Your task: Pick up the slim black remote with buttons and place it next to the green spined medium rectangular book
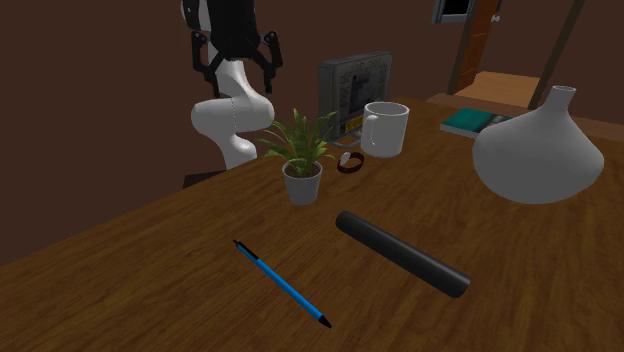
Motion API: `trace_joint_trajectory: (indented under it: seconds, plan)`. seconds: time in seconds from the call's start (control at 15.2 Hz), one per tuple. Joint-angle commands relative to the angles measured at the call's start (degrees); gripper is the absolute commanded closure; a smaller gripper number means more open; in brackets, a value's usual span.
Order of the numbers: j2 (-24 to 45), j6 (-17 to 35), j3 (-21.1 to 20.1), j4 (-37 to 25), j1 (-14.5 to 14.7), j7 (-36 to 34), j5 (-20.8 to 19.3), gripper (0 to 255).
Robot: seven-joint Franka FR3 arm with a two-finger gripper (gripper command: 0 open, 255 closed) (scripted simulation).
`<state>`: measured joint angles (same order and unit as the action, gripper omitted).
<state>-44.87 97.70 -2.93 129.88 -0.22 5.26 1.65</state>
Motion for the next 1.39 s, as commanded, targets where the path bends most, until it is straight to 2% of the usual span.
trace_joint_trajectory:
  seconds: [0.0,0.66,1.32]
  plan:
    - [0.0,0.0,0.0,0.0,0.0,0.0,0.0,0]
    - [24.35,4.18,-2.07,-14.6,2.52,2.85,1.47,0]
    - [49.11,1.61,-4.93,-36.3,5.02,4.68,1.07,0]
